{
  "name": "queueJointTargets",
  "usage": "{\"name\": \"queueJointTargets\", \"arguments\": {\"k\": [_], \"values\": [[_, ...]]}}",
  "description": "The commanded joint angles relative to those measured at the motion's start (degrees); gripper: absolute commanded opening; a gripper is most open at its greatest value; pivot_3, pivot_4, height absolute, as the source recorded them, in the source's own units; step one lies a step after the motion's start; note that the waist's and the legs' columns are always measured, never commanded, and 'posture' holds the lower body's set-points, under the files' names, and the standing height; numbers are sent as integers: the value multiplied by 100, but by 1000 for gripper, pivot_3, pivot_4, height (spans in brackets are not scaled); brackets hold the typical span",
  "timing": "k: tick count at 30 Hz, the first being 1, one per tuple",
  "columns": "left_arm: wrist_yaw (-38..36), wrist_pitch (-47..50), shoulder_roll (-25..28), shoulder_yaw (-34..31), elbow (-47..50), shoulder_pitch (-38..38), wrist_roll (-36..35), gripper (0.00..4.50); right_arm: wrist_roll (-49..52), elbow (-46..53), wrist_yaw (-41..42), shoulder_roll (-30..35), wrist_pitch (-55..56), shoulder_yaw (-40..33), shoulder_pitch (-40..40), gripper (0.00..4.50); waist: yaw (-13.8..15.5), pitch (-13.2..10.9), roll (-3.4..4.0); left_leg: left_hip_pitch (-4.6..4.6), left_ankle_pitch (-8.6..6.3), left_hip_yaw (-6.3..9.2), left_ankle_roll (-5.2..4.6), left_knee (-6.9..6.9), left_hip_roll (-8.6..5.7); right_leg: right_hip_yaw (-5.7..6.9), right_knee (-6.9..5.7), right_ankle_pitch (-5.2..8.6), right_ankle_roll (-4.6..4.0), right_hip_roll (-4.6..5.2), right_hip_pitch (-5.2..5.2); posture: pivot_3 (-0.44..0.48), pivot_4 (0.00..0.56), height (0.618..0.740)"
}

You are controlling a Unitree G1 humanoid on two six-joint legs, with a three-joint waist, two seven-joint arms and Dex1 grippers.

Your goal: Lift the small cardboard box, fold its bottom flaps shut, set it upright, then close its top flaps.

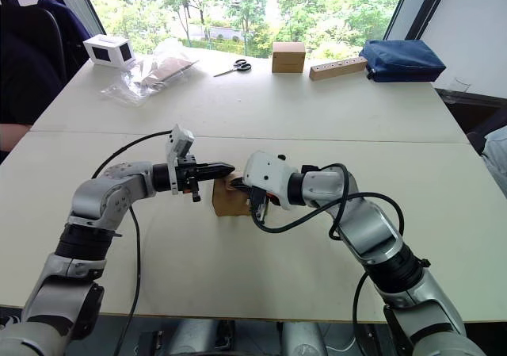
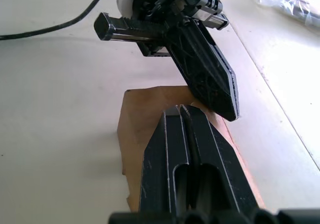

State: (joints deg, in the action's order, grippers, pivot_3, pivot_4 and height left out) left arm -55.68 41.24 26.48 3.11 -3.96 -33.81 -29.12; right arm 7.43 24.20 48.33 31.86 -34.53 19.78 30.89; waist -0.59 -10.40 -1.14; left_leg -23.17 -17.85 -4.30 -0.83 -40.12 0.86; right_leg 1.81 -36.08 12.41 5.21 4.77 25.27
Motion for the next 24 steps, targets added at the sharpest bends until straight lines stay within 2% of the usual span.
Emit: {"name": "queueJointTargets", "arguments": {"k": [1, 24], "values": [[109, 209, -75, -160, 250, -107, -234, 24, -113, 30, 14, 38, 152, 69, 57, 0, -1, 0, 0, 0, 0, 0, 0, 0, 0, 0, 0, 0, 0, 0, 0, 0, 150, 740], [157, 288, 44, -63, 349, 86, -308, 24, -1118, -534, 24, 157, 779, 550, 210, 0, -6, 0, 0, 3, 0, 0, 1, 0, 0, 0, -1, 0, 0, -1, -1, 0, 150, 740]]}}
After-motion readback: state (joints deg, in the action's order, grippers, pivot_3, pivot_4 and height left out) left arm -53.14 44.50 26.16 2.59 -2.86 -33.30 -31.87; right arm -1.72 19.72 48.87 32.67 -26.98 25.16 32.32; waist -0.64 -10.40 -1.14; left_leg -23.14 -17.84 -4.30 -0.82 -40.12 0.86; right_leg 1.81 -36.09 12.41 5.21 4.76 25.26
